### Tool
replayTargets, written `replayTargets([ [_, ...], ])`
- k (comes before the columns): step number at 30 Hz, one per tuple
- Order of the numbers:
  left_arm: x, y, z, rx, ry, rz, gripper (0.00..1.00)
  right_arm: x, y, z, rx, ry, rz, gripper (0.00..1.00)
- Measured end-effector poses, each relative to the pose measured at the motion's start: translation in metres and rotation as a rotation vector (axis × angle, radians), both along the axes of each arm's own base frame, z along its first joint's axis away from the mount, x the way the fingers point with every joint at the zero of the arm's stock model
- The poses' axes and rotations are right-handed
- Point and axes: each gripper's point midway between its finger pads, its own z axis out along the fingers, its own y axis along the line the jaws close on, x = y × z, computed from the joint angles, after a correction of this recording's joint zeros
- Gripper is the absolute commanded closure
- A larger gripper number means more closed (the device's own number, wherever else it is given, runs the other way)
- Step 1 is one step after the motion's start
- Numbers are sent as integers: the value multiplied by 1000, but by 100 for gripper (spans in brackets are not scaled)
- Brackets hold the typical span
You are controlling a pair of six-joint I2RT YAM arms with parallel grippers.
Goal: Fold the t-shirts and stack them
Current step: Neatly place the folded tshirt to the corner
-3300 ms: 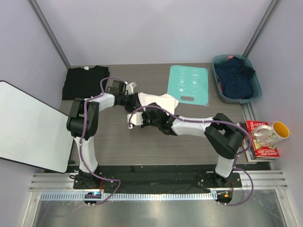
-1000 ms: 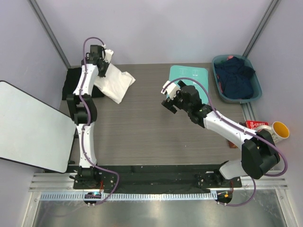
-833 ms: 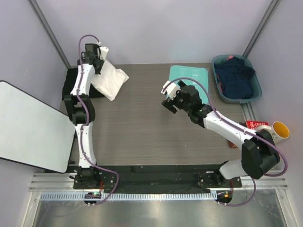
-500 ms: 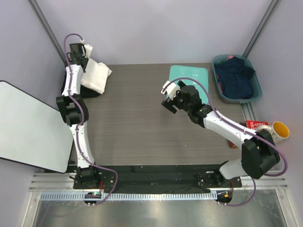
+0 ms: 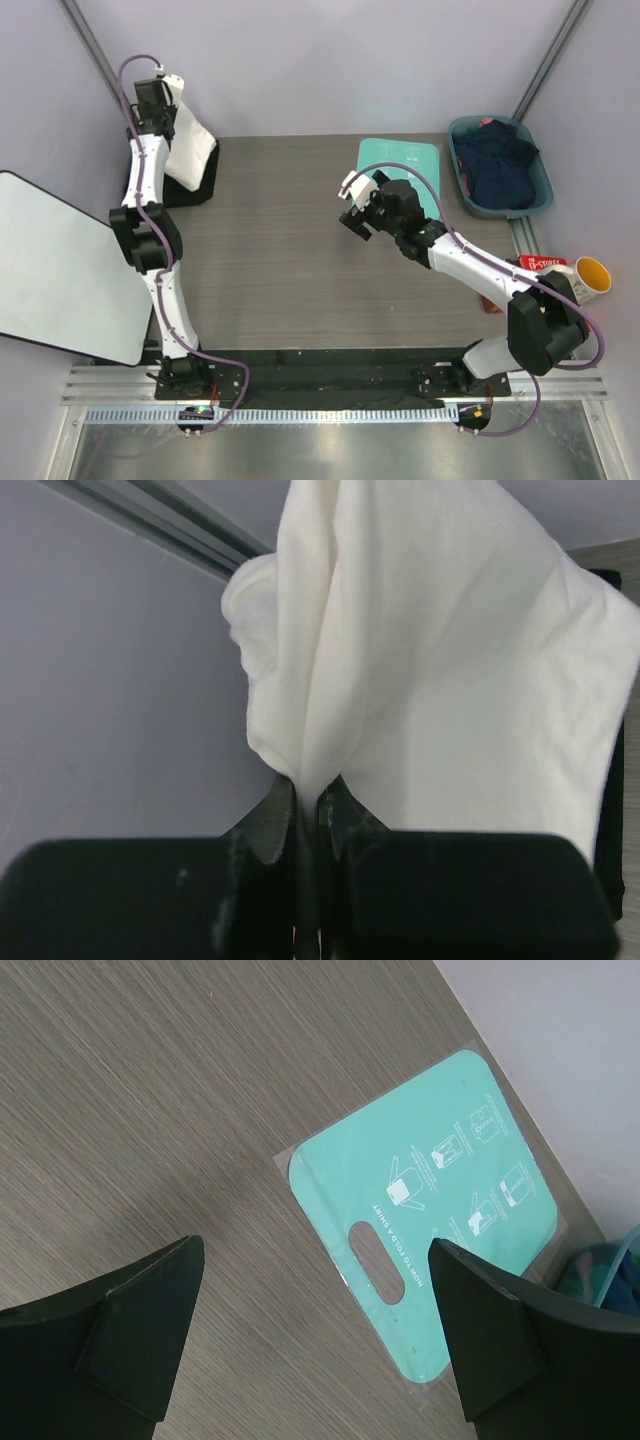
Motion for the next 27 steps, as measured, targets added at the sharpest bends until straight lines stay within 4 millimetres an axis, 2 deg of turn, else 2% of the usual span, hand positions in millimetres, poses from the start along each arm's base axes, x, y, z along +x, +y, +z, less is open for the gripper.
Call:
replayTargets([
  [3,-6,7,15,13,-46,27,100,0,1,0,3,0,2,0],
  [7,-13,19,15,36,-57,75,100,1,2,3,6,-4,5,0],
  [11,-19,27,-7,57,-23,112,100,1,2,5,10,-7,7,0],
  [14,-24,26,-33,50,27,108,100,1,2,5,10,-7,7,0],
  [16,-26,24,-41,45,51,101,100,1,3,5,10,-7,7,0],
  [19,-24,15,-36,42,48,82,100,1,3,5,11,-7,9,0],
  [22,-19,-3,-27,40,33,46,100,1,3,5,11,-7,11,0],
  [27,-16,-60,-10,25,29,-67,100,1,4,5,14,-9,14,0],
])
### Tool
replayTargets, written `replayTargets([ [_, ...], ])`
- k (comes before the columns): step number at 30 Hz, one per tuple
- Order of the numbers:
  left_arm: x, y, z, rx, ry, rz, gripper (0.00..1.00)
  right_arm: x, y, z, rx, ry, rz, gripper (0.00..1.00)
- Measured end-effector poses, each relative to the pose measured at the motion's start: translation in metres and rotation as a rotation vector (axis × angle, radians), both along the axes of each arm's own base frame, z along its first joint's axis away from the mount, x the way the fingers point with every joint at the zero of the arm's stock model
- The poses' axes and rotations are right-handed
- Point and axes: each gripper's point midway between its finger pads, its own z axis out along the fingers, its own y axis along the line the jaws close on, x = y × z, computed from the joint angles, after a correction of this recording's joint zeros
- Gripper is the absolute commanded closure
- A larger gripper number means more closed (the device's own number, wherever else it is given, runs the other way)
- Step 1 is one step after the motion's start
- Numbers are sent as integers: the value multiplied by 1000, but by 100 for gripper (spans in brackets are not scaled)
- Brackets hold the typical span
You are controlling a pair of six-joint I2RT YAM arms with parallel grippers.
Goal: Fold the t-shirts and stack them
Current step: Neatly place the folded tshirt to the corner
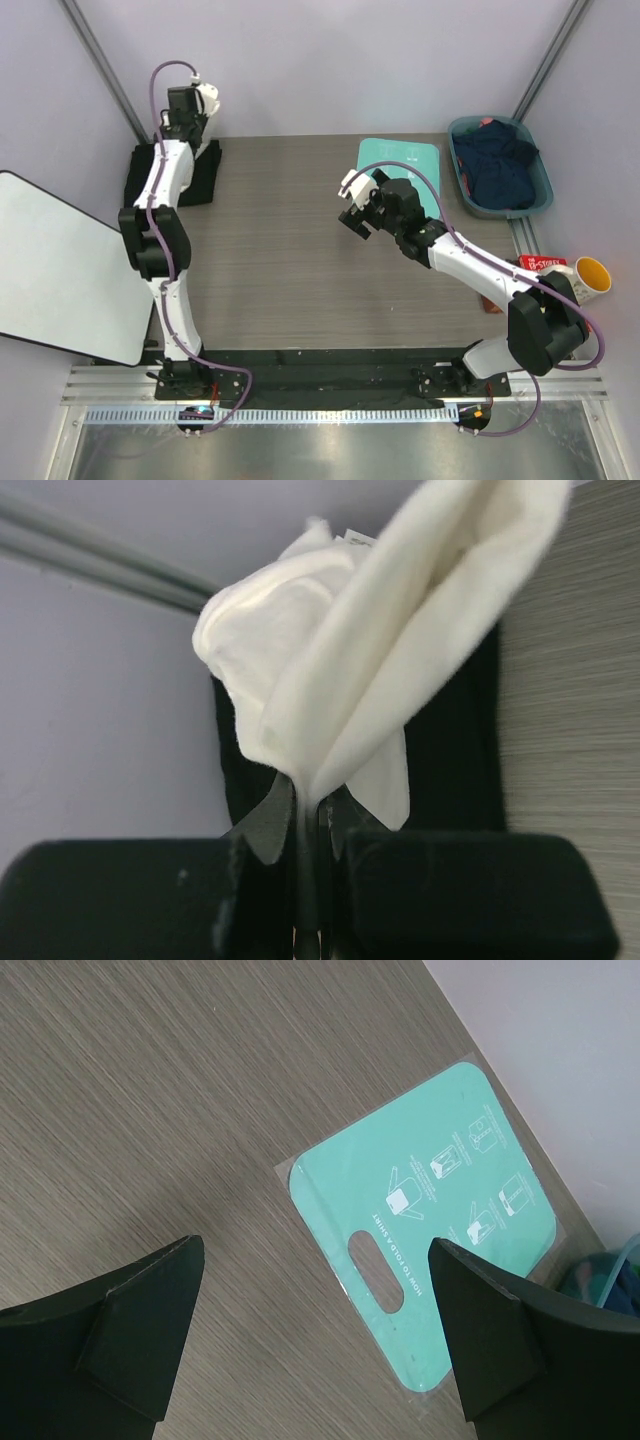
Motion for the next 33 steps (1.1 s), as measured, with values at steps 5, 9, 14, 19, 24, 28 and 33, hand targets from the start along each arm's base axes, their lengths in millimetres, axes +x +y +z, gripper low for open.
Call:
replayTargets([
  [5,3,-60,23,-28,-31,-117,100,-1,-1,-1,2,-2,0,0],
  [9,5,-93,40,-43,-62,-174,100,-4,-3,-3,1,-2,0,0],
  [14,7,-83,68,-28,-123,-131,100,-6,-4,-4,0,0,0,0],
  [19,13,-45,70,-16,-156,-15,100,-6,-4,-3,1,-3,0,0],
  [24,18,-18,25,-18,-79,60,100,-6,-4,-3,1,-4,1,0],
  [28,16,-20,5,-22,-25,63,100,-7,-4,-3,1,-4,1,0],
  [33,15,-53,10,-95,-21,19,100,-7,-5,-6,-2,-1,0,0],
])
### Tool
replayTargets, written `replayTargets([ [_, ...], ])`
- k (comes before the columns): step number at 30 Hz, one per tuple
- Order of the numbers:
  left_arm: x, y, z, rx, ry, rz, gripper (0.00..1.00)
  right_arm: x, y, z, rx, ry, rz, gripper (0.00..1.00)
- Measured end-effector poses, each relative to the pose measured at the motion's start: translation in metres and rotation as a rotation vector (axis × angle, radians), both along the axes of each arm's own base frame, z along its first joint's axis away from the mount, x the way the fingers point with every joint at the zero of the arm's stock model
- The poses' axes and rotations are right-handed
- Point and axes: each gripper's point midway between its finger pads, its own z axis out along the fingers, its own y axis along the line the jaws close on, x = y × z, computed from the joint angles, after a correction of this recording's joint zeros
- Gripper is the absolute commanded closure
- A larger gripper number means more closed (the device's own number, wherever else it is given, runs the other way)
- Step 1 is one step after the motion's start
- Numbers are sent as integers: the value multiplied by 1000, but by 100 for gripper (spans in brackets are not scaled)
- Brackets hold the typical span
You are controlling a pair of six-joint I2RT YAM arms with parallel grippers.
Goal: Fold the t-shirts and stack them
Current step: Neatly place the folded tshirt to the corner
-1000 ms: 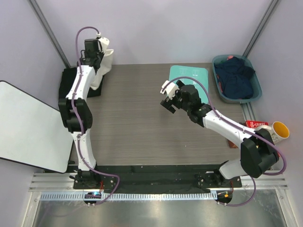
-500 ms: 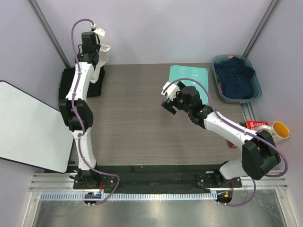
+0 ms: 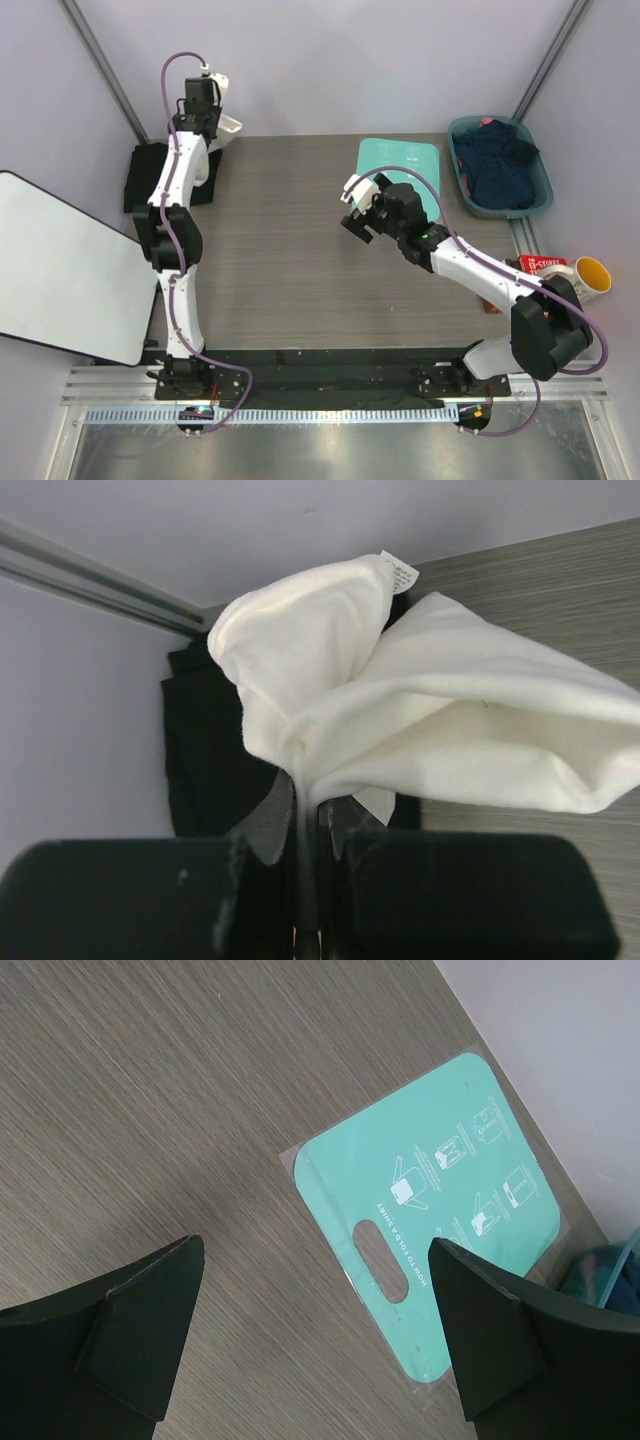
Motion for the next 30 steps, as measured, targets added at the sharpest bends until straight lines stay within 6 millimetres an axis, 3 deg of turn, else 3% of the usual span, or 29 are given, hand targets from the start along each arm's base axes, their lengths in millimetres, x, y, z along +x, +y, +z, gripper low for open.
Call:
replayTargets([
  [6,-7,-34,-8,-167,26,-38,100,0,0,0,0,1,0,0],
  [13,-11,-34,-15,-311,35,1,100,0,0,-1,0,2,1,0],
  [22,-3,-46,32,-447,-81,-14,100,0,1,1,2,0,3,0],
  [30,-4,-73,33,-528,-74,-51,100,-1,4,1,9,6,24,0],
])
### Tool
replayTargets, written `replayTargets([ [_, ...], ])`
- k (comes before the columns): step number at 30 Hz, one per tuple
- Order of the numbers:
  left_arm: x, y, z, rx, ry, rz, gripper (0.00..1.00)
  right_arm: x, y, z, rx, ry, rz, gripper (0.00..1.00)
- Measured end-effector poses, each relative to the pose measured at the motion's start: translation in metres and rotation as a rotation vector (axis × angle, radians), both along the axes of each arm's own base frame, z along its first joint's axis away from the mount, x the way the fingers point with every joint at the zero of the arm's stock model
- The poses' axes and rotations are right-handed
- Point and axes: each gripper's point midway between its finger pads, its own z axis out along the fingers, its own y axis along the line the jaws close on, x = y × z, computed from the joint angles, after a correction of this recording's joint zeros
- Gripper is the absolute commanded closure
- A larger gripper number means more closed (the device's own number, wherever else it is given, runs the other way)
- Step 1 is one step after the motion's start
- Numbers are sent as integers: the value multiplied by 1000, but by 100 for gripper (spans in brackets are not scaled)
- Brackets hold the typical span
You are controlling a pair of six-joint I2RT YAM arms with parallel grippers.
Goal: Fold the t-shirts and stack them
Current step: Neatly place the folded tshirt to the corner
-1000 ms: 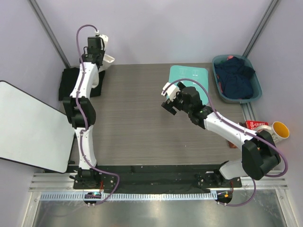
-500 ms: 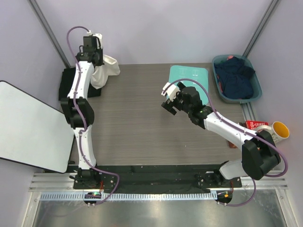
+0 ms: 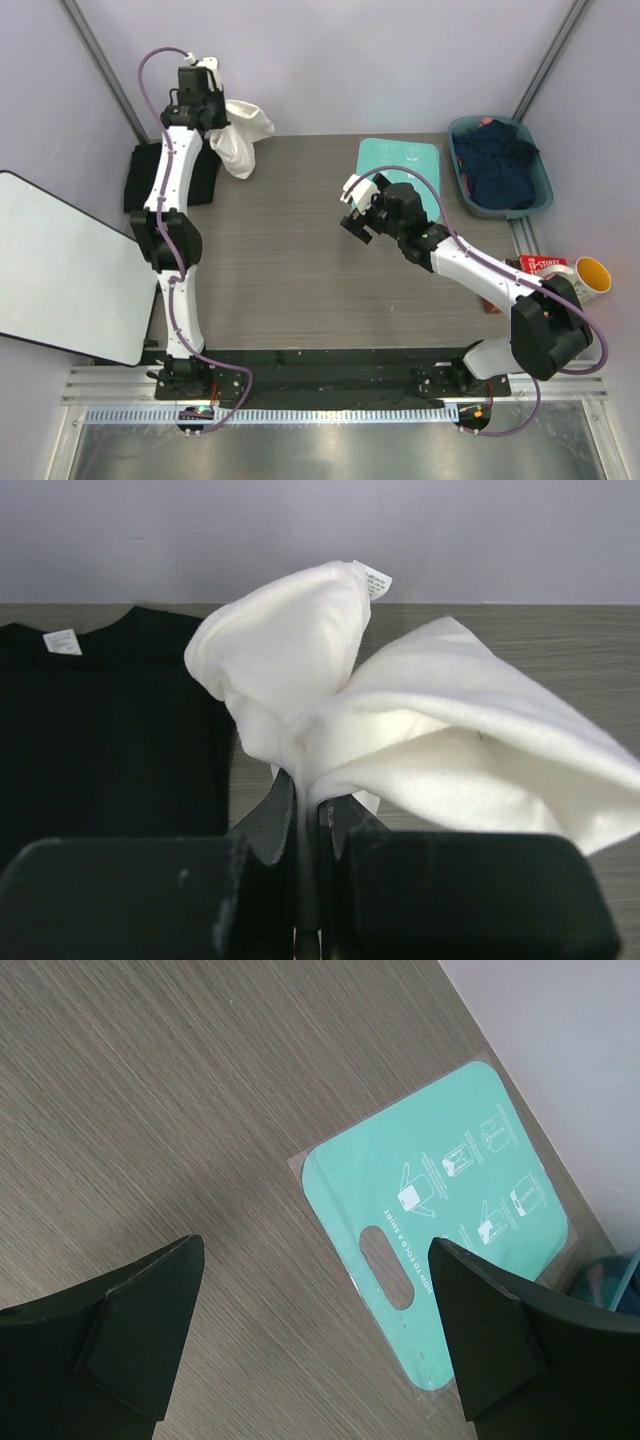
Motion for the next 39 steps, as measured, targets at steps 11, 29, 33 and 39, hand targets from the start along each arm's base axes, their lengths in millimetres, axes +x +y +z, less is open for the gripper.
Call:
replayTargets([
  [11,9,107,-47,-56,61,98,100,-3,-2,-5,-12,19,0,1],
  [29,-13,223,-193,170,288,181,0,-15,13,-1,-20,62,53,0],
  [33,-17,226,-187,200,263,213,0,-20,16,-4,-29,78,64,0],
  [39,-29,229,-157,216,192,271,0,-22,15,-8,-39,91,67,0],
])
